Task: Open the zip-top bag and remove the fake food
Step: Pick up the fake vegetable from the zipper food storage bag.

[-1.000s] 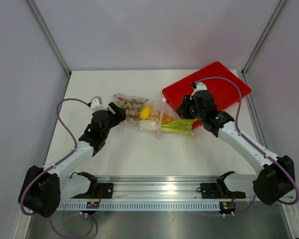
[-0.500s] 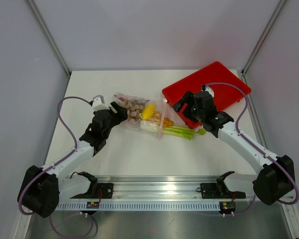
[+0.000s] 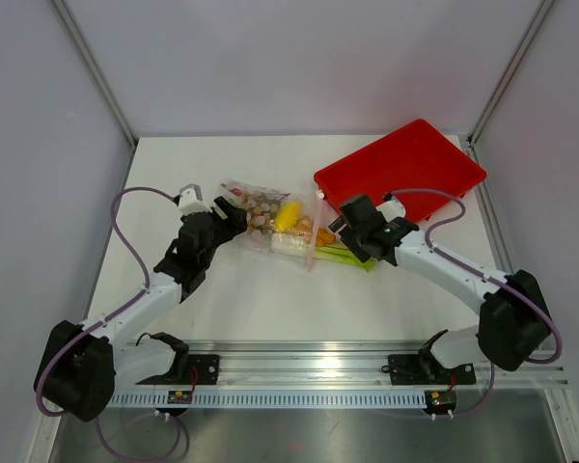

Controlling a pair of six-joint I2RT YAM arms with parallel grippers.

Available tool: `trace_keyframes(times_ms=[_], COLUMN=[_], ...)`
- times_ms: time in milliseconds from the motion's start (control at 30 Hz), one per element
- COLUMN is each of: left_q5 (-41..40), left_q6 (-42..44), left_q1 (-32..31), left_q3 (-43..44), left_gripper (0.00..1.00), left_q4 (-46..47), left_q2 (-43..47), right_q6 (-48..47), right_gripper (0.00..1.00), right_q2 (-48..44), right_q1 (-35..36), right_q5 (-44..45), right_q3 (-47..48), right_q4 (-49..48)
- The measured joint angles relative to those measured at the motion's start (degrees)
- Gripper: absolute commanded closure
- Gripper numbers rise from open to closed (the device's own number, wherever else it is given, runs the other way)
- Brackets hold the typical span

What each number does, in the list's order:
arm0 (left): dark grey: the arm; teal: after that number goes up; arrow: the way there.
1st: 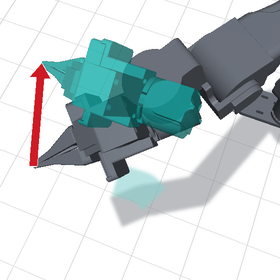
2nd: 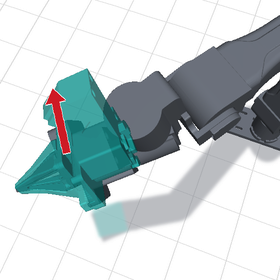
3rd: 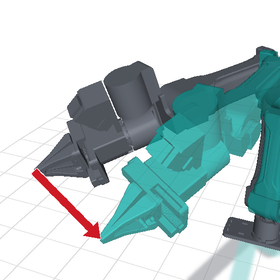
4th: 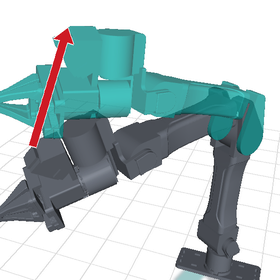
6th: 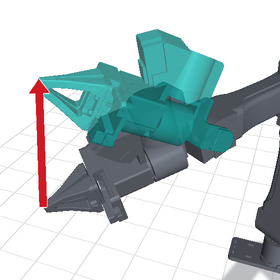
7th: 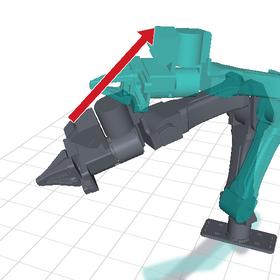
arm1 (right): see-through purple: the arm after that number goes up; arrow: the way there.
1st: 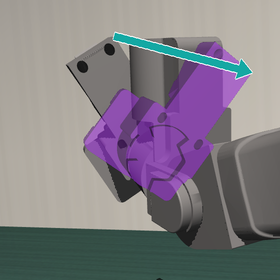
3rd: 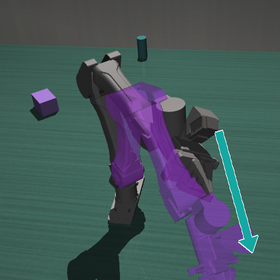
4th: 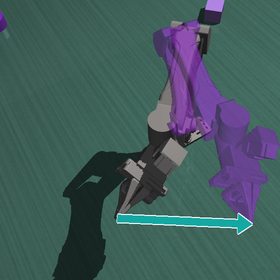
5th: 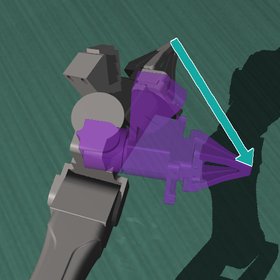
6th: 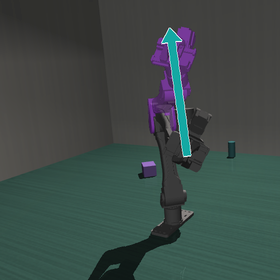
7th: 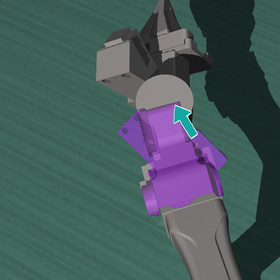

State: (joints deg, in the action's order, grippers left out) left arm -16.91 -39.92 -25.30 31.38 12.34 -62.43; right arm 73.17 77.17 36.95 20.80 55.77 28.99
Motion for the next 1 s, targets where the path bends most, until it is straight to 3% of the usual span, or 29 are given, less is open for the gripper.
trace_keyframes(times_ms=[167, 333, 1000], left_q5=[0.02, 0.02, 0.22], left_q6=[0.0, 0.0, -0.66], left_q1=[0.0, 0.0, 0.0], left_q3=[0.0, 0.0, 0.02], left_gripper=[0.21, 0.21, 0.21], left_q4=[0.04, 0.17, 0.17], left_q2=[0.0, 0.0, -2.23], right_q6=[-0.2, -0.46, -1.42], right_gripper=[0.3, 0.36, 0.4], right_q2=[9.31, 11.3, 16.59], right_q1=[1.05, 1.05, 1.05], right_q5=[0.57, 0.11, 1.75], right_q3=[4.5, 3.82, 3.78], right_q4=[0.61, -2.86, -7.34])
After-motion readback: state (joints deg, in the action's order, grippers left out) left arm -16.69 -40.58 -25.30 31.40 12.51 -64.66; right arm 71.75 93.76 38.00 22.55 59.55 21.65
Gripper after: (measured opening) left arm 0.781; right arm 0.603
